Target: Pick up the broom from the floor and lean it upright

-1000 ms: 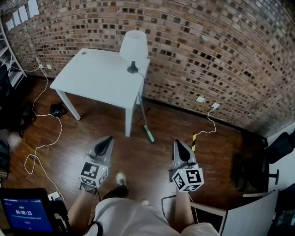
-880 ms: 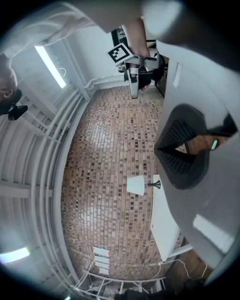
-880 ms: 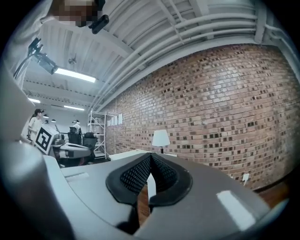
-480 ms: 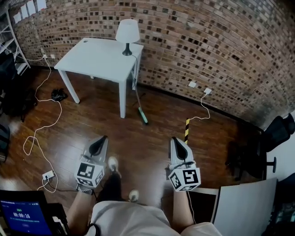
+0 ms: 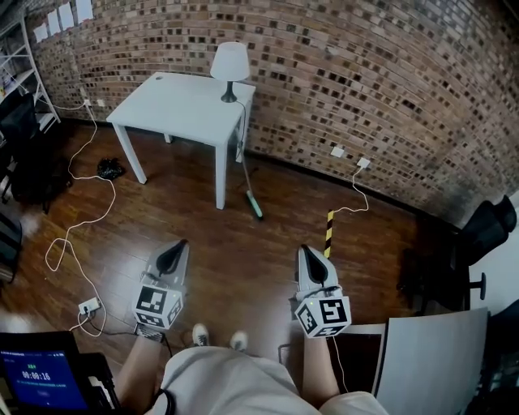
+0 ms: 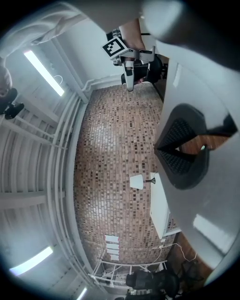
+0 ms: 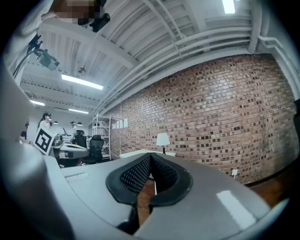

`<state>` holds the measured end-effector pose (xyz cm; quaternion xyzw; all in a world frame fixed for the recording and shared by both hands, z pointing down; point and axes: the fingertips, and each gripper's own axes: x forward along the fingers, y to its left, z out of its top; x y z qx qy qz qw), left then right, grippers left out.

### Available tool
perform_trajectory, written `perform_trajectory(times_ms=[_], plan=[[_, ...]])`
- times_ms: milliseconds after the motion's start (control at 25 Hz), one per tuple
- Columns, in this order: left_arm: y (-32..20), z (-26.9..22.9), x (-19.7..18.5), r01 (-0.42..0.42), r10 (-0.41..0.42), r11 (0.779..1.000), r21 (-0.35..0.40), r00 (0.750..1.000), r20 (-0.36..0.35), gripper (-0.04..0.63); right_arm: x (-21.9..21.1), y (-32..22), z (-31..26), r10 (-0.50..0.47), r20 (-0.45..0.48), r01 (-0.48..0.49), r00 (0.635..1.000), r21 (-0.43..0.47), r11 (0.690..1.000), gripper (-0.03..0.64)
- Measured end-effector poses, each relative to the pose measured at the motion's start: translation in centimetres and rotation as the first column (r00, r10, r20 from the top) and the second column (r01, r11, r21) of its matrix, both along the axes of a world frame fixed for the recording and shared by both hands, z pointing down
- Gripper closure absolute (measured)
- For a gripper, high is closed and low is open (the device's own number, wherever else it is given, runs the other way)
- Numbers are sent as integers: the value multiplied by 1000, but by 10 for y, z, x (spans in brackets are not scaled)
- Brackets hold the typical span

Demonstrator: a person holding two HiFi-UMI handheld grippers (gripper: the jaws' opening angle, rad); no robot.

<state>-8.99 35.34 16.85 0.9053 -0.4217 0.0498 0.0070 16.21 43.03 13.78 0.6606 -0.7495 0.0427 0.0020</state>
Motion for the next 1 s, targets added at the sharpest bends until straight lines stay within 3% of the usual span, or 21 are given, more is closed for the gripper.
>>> perform_trajectory(times_ms=[320,1000], plan=[[-10,-8,-21,0,0,1000,5,1000,4,595,-26,-12,-8,7,2,-7,1000,2,1000,604],[-14,-5,-12,-29,28,999,23,999,21,595,-32,-17,4,22,-73,-25,997,-38,999,606]])
